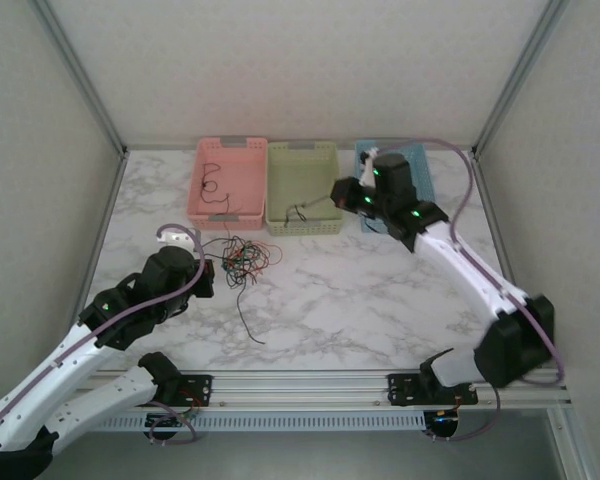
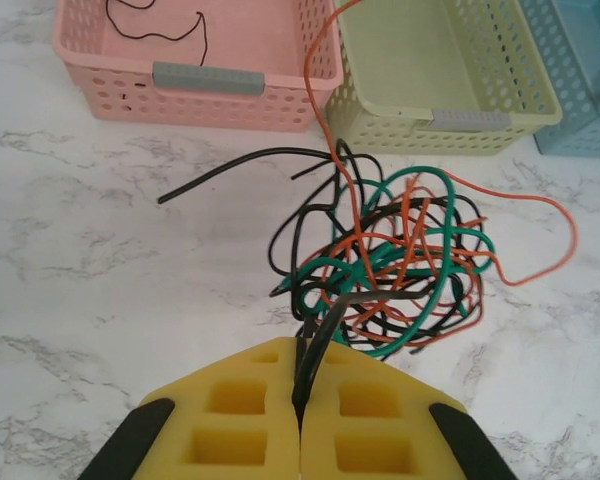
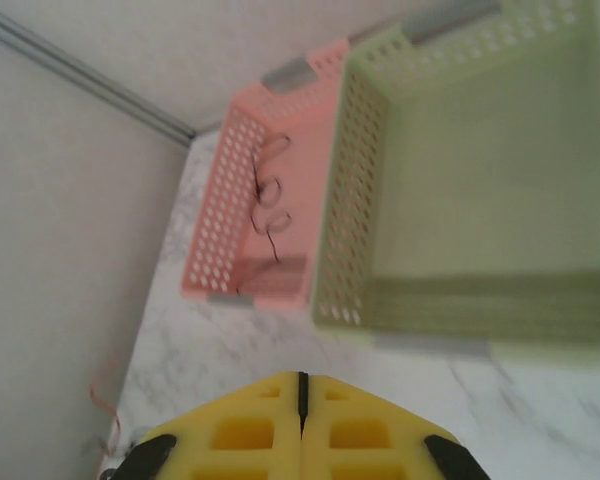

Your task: Untangle the cables

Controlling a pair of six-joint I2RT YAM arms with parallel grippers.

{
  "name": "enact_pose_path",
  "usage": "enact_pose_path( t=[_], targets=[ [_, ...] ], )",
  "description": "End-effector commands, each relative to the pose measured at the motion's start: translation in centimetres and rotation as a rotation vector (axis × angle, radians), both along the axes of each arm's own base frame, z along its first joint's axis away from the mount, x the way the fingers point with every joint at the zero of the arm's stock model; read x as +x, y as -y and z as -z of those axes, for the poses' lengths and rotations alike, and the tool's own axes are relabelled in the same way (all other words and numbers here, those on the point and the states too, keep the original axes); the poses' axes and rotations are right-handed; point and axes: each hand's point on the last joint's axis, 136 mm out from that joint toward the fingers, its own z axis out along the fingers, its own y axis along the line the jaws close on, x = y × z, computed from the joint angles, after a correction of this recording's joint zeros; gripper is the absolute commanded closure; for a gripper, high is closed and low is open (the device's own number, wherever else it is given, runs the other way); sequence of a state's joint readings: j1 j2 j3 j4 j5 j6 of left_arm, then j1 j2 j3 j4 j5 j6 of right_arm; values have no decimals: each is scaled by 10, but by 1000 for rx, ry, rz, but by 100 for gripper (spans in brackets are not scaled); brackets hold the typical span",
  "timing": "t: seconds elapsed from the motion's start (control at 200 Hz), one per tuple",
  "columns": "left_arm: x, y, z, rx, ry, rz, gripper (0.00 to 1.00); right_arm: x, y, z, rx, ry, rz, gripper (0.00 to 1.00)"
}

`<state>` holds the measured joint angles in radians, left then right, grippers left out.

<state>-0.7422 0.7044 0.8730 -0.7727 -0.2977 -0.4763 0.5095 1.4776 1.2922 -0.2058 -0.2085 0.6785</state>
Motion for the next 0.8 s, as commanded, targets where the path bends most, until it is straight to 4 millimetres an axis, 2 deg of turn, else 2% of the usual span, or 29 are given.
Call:
enact_pose_path(
  t=[0.0, 0.13, 0.225, 0.295, 0.526, 0.796],
  targets=[
    [0, -12, -2, 16, 4, -51, 100, 53, -35, -23, 69, 89, 68, 100],
    [-3, -12, 0, 4, -6, -49, 100, 97, -83, -15, 46, 121, 61, 100],
    [-4, -9, 5, -31, -8, -43, 100, 120, -118, -1, -13, 152, 34, 100],
    [-5, -9, 5, -42, -6, -45, 100, 133, -135, 12, -38, 137, 24, 100],
    [-6, -9, 8, -40, -13, -40, 100, 148, -187, 42, -63, 132, -77, 100],
    [-6, -8, 8, -41, -13, -38, 100, 156, -210, 87, -80, 78, -93, 100]
  ],
)
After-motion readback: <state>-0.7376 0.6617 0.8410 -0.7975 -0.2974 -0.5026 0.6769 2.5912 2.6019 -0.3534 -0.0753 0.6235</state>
